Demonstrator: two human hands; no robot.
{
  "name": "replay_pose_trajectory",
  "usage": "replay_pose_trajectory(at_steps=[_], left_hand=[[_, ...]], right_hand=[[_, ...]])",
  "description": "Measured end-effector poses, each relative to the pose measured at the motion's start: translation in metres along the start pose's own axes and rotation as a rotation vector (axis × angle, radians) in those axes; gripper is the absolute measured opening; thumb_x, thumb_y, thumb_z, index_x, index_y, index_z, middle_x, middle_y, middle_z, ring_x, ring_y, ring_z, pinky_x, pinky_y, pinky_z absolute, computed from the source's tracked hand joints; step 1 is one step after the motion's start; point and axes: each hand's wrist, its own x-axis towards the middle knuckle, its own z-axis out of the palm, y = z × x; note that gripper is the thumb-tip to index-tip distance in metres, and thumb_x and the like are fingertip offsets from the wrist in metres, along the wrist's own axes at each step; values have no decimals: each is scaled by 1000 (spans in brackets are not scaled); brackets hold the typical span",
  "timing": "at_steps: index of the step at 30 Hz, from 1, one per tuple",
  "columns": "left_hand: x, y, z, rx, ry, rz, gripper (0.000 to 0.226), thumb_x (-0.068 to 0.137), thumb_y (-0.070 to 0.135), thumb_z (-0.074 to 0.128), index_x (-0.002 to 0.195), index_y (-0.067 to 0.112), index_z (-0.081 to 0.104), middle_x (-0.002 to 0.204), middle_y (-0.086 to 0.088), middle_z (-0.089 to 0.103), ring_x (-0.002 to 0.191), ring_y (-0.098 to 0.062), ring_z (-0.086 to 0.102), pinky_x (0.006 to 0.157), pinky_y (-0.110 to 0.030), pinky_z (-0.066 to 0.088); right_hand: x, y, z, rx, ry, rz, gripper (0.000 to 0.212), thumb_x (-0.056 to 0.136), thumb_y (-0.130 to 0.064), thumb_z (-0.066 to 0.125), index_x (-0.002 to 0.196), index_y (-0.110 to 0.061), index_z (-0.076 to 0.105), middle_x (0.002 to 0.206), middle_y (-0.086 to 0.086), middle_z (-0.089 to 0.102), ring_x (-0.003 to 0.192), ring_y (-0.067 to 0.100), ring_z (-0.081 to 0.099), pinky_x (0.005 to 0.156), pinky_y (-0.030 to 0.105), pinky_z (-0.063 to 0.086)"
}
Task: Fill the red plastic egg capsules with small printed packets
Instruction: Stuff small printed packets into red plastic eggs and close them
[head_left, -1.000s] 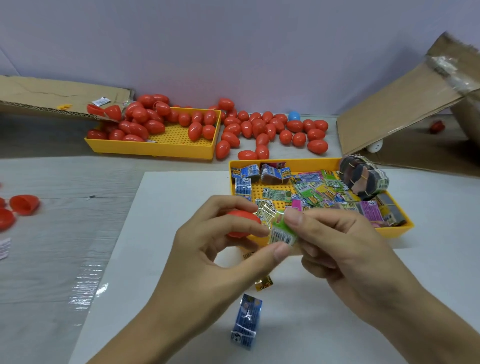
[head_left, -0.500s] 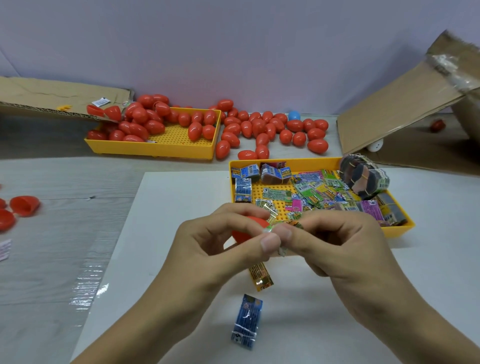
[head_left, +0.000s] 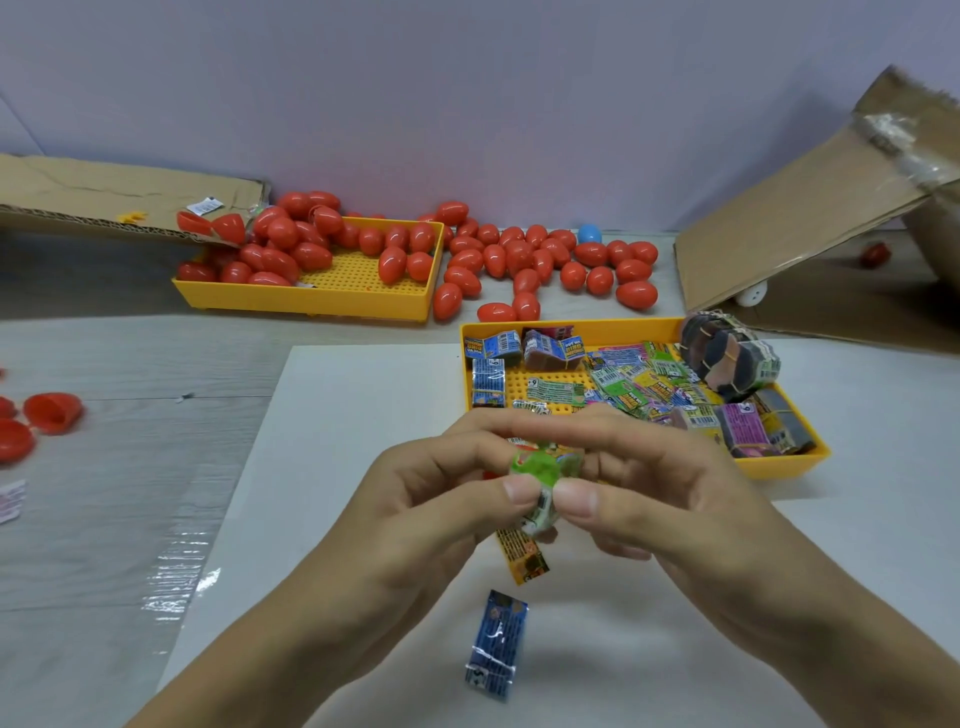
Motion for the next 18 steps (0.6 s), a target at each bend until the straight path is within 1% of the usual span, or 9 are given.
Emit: replay_pose_trajectory(at_steps=[2, 5, 8, 10, 12, 14, 16, 17, 18], left_hand=[[0, 1, 1, -23, -2, -14, 14, 71, 16, 67, 73, 4, 73, 114, -7, 66, 105, -26, 65, 81, -28, 54], [0, 2, 0, -61, -24, -24, 13, 68, 15, 65, 70, 4, 73, 110, -7, 65, 100, -23, 65, 77, -25, 54], [2, 1, -4, -65, -54, -36, 15, 67, 17, 61, 65, 6, 70, 108, -5, 64, 99, -21, 64, 76, -25, 54], [4, -3, -7, -40, -60, -41, 16, 64, 19, 58, 60, 11, 70, 106, 1, 65, 100, -19, 64, 78, -26, 54], [8, -9, -8, 67, -25, -8, 17, 60, 18, 54, 53, 17, 70, 100, 10, 66, 95, -11, 64, 75, -23, 53], [16, -17, -9, 179, 40, 18, 25, 62, 5, 50, 48, 19, 66, 95, 16, 66, 84, -4, 64, 71, -19, 51], [21, -25, -11, 260, 119, -22, 39, 73, -6, 42, 50, 17, 64, 100, 11, 66, 81, -7, 62, 73, -26, 50], [22, -27, -12, 290, 157, -26, 41, 75, -7, 42, 51, 17, 64, 100, 10, 66, 82, -8, 62, 73, -28, 49], [22, -26, -11, 310, 186, 0, 37, 71, -5, 43, 49, 17, 62, 97, 13, 65, 81, -6, 62, 72, -27, 48]], right_hand=[[1, 0, 1, 9, 20, 4, 38, 72, -23, 75, 110, -16, 76, 77, -5, 49, 62, 0, 50, 54, 9, 44], [0, -1, 1, 23, 7, 43, 35, 68, -23, 77, 103, -15, 76, 78, -1, 53, 63, 3, 52, 54, 9, 43], [-1, -3, 0, 66, -3, 92, 32, 65, -23, 78, 96, -17, 76, 74, 1, 51, 63, 4, 51, 54, 10, 43], [-2, -2, 0, 45, -3, 119, 32, 62, -25, 80, 93, -20, 75, 80, 6, 52, 70, 9, 52, 58, 13, 46], [-3, -2, 1, 50, -14, 137, 30, 62, -24, 80, 91, -21, 74, 80, 6, 53, 70, 9, 53, 60, 14, 47], [-3, -2, 3, 58, -21, 139, 27, 64, -20, 81, 89, -20, 72, 77, 2, 52, 67, 8, 53, 60, 14, 48], [-3, -1, 3, 2, -32, 120, 27, 63, -22, 81, 88, -20, 71, 82, 2, 50, 71, 8, 51, 65, 16, 48], [-3, -2, 4, -36, -43, 103, 26, 63, -26, 80, 86, -21, 70, 85, 1, 49, 74, 8, 49, 66, 16, 48], [-3, -2, 4, -73, -53, 83, 24, 63, -30, 78, 83, -22, 69, 90, 3, 48, 75, 9, 48, 67, 17, 47]])
